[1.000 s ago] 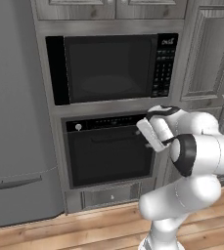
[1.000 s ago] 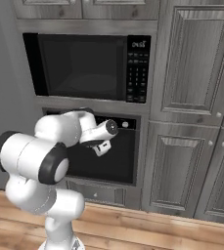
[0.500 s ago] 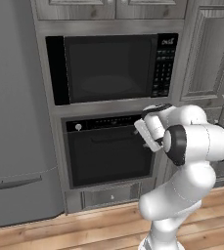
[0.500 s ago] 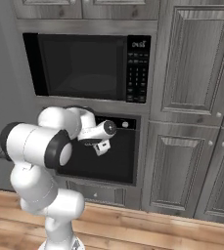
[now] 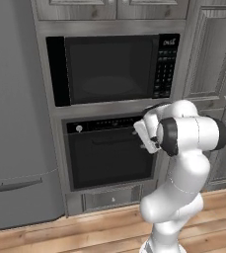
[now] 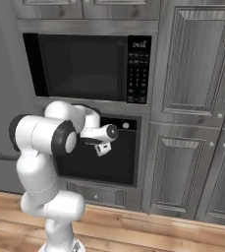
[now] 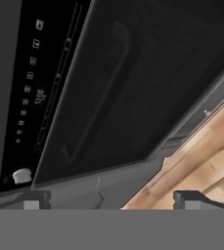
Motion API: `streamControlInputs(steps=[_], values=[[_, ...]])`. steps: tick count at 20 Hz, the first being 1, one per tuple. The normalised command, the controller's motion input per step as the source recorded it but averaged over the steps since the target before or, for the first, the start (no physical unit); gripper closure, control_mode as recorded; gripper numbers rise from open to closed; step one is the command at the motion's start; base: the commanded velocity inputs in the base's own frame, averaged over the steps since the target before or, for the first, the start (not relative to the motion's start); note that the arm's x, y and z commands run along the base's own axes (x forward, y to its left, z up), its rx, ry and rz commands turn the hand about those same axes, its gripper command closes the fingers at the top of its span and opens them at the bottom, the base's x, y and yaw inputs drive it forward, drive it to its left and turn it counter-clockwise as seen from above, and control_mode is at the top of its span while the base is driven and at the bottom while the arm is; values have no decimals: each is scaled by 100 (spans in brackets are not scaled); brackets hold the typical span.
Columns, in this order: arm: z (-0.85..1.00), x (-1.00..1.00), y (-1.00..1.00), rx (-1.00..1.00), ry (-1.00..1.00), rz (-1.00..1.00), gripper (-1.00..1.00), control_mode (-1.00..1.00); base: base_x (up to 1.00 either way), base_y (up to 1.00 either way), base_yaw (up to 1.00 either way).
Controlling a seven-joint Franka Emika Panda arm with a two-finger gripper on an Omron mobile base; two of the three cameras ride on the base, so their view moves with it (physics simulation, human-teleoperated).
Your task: Take the baked cake out of the oven and place it on the plate for cooling. Then close the oven door.
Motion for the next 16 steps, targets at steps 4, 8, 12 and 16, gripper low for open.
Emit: streamControlInputs(steps=[4, 8, 12, 16], values=[[-24, 27, 0, 16, -6, 0, -100, -100, 0, 0, 0], [-27, 35, 0, 10, 0, 0, -100, -100, 0, 0, 0], [-24, 41, 0, 4, 0, 0, -100, -100, 0, 0, 0], [-23, 43, 0, 0, 0, -1, -100, -100, 0, 0, 0]])
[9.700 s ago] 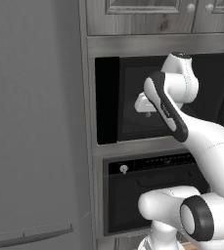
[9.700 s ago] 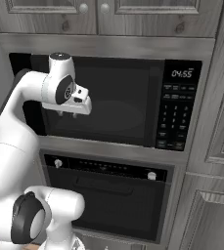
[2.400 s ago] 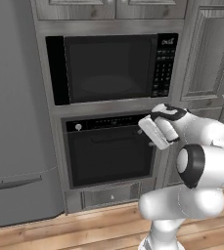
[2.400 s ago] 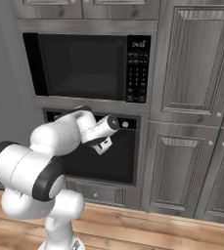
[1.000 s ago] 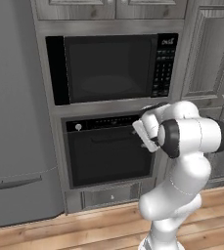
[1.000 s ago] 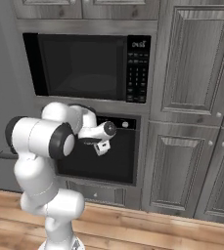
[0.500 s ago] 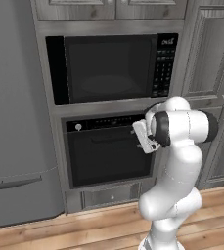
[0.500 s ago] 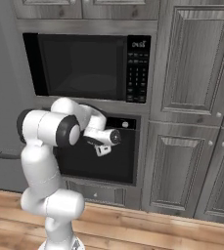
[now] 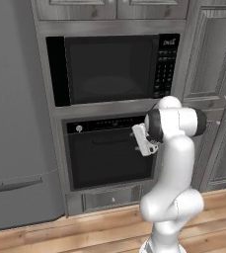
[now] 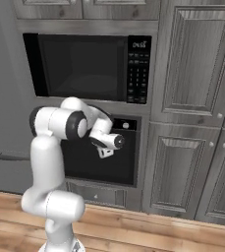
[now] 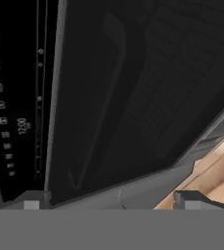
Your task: Take the baked cake out of the oven and place it on the plate for cooling. Then close the oven door.
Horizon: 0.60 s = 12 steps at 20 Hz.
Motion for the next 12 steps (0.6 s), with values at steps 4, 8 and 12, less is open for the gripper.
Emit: streamControlInputs(steps=[4, 8, 12], values=[[-22, 43, 2, 0, -2, -4, -100, -100, 0, 0, 0], [-24, 44, 4, 0, -5, -5, -100, -100, 0, 0, 0], [-27, 44, 8, 0, -5, -7, -100, -100, 0, 0, 0]])
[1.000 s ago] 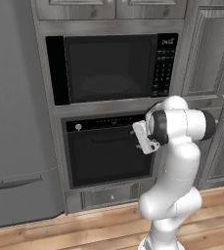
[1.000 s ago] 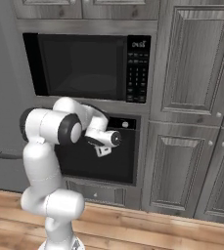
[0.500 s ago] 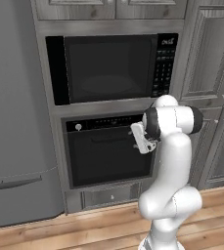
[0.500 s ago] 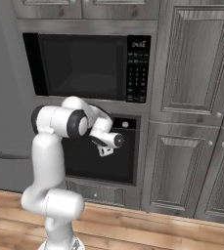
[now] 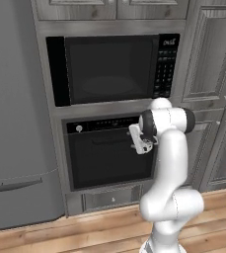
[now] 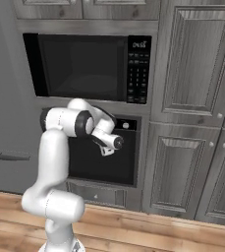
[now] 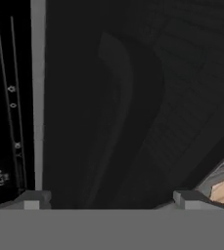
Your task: Take the baked cake out of the oven and place it on the plate for cooling. Then close the oven door.
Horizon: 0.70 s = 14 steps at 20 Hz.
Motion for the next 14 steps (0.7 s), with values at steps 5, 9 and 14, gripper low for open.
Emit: streamControlInputs(steps=[5, 9, 14], values=[[-26, 43, 6, 0, -1, -6, -100, -100, 0, 0, 0], [-26, 38, 5, 0, 0, -4, -100, -100, 0, 0, 0], [-23, 36, 3, 0, 0, -2, -100, -100, 0, 0, 0]])
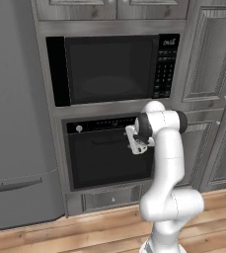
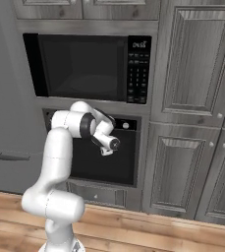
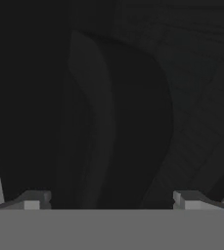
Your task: Take the baked cake out of the oven and place it on the plate for cooling. Then close the oven door.
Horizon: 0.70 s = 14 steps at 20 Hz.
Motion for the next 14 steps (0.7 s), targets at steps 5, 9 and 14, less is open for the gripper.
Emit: streamControlInputs(steps=[5, 9, 14], values=[[-24, 26, 4, 0, 0, 0, 100, -100, 0, 0, 0], [-32, 0, 2, 0, 1, 0, 100, -100, 0, 0, 0], [-49, -9, 1, 0, 7, 0, 100, -100, 0, 0, 0]])
